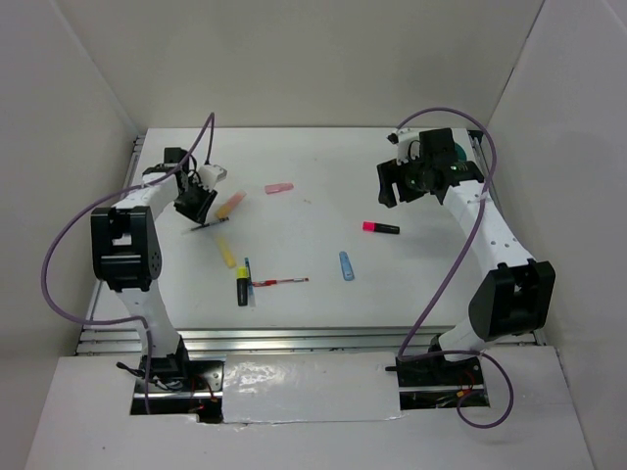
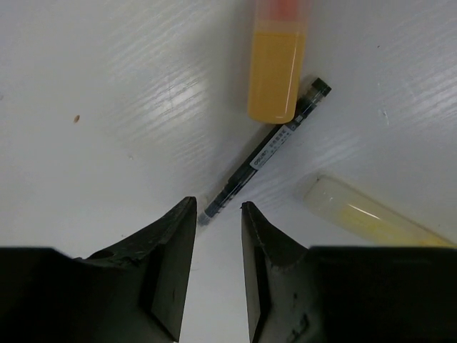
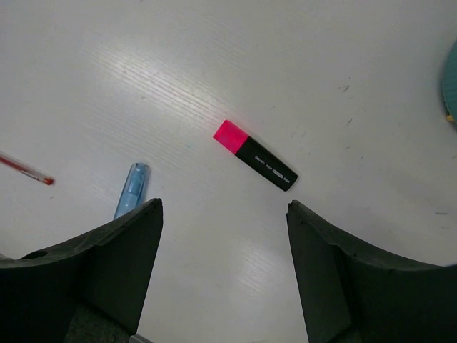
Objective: Sort the stationery into containers
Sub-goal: Pick up the pen from the center of the board.
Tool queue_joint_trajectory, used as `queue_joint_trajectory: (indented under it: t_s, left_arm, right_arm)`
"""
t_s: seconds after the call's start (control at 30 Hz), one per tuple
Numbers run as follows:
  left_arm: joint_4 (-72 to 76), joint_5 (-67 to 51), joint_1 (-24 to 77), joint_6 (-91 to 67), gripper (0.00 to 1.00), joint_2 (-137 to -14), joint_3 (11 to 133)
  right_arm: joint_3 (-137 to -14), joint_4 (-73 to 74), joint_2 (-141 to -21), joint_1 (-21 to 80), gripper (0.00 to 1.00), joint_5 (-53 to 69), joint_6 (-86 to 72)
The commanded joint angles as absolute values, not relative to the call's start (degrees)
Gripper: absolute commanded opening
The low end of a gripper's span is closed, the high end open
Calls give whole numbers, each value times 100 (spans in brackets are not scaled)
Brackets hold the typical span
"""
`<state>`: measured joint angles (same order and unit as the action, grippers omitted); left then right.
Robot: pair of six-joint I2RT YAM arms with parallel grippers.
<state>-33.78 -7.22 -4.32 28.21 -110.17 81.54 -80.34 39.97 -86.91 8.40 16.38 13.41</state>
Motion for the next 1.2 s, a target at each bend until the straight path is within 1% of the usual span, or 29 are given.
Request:
queue_joint_trajectory:
  t_s: [0.0, 0.33, 0.4, 0.43, 0.5, 0.53, 0.6, 0.63, 0.7, 0.73, 0.77, 0.8, 0.83, 0.9, 0.93, 1.0, 1.07, 1.1, 1.13, 1.17]
  left_arm:
    - [-3674, -1116, -413, 3085, 44, -11311, 8385]
    - [-3586, -1116, -343, 3208, 42, -11654, 8253]
    - [-3621, -1081, -316, 3243, 39, -11681, 8227]
    - [-3630, -1081, -308, 3252, 35, -11681, 8218]
    - [-3639, -1046, -281, 3278, 31, -11663, 8121]
    - [-3647, -1028, -264, 3287, 27, -11637, 8095]
    - [-3700, -1046, -255, 3287, 22, -11549, 8033]
    - [-3726, -1055, -255, 3278, 15, -11453, 8068]
    - [-3892, -1168, -255, 3200, 8, -11312, 8156]
    - [-3998, -1239, -272, 3121, 0, -11138, 8243]
    - [-4138, -1396, -333, 2842, 0, -11040, 8583]
    - [-4531, -1946, -395, 2639, 0, -10961, 8813]
    - [-4744, -2273, -439, 2437, 0, -10786, 9337]
    - [-5270, -2941, -510, 1778, 0, -10609, 9815]
    - [-5352, -3623, -501, 1584, 0, -10365, 10105]
    - [-5161, -4329, -396, 654, 0, -9891, 10021]
    - [-4757, -4701, -229, -574, 0, -9512, 9757]
    - [-4459, -4685, -159, -1111, 0, -9101, 9356]
    - [-3986, -4250, -54, -2134, 0, -8897, 9195]
    - [-3894, -4054, 165, -2423, 0, -8738, 9072]
  right_arm:
    - [-8104, 4069, -8569, 870, 77, 1740, 1389]
    - [-8297, 4192, -8657, 905, 76, 1784, 1397]
    - [-8367, 4227, -8640, 923, 76, 1793, 1389]
    - [-8393, 4245, -8631, 949, 76, 1793, 1380]
    - [-8490, 4306, -8587, 975, 76, 1810, 1371]
    - [-8525, 4333, -8578, 984, 76, 1837, 1380]
    - [-8631, 4386, -8517, 1037, 76, 1872, 1397]
    - [-8700, 4412, -8438, 1063, 75, 1924, 1424]
    - [-8754, 4403, -8324, 1081, 75, 1977, 1476]
    - [-8771, 4377, -8158, 1090, 74, 1995, 1503]
    - [-8780, 4316, -8061, 1125, 74, 2047, 1555]
    - [-8772, 4281, -7964, 1125, 74, 2083, 1704]
    - [-8754, 4228, -7693, 1151, 75, 2118, 1827]
    - [-8693, 4035, -7437, 1265, 75, 2162, 2273]
    - [-8631, 3886, -7175, 1327, 74, 2162, 2442]
    - [-8526, 3701, -6753, 1581, 73, 2197, 3011]
    - [-8254, 3324, -6479, 1844, 72, 2215, 3452]
    - [-8114, 3140, -6182, 2202, 70, 2180, 3889]
    - [-7773, 2703, -6031, 2415, 69, 2145, 4111]
    - [-7578, 2446, -5881, 2652, 68, 2092, 4548]
